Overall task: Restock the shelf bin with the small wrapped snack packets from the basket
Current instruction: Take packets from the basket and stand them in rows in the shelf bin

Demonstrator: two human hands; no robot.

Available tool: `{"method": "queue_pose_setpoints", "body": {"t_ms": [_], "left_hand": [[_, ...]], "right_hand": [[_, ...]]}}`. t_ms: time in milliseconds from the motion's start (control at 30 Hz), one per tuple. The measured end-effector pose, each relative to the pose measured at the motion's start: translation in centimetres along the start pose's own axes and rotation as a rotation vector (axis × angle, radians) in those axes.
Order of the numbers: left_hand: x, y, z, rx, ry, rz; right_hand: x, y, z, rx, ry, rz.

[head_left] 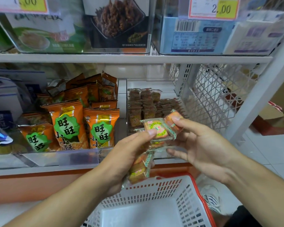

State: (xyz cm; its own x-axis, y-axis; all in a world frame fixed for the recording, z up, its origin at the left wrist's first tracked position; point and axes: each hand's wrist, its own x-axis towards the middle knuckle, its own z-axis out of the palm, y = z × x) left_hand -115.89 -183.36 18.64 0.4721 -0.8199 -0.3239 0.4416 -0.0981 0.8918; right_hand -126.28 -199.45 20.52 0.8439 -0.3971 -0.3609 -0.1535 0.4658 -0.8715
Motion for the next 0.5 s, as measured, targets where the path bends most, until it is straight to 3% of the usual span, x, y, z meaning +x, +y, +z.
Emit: {"method": "queue_pose_setpoints", "body": {"t_ms": [100, 200, 367, 500], "left_hand": [[0.2, 0.0, 0.0, -0.008, 0.004, -0.023], [0.2, -0.3, 0.0, -0.005, 0.019, -0.016], [0.4, -0.4, -0.2, -0.019, 0.037, 0.035], [0.5, -0.6, -0.4, 0.008, 0.053, 0.058]], "right_hand": [[0.2, -0.1, -0.3, -0.005, 0.076, -0.212], [-0.1, 0.2, -0.2, -0.173, -0.027, -0.424], [-0.3, 1.1, -0.1, -0.23, -0.128, -0.409], [-0.2, 1.5, 0.0, -0.336, -0.067, -0.47]]}}
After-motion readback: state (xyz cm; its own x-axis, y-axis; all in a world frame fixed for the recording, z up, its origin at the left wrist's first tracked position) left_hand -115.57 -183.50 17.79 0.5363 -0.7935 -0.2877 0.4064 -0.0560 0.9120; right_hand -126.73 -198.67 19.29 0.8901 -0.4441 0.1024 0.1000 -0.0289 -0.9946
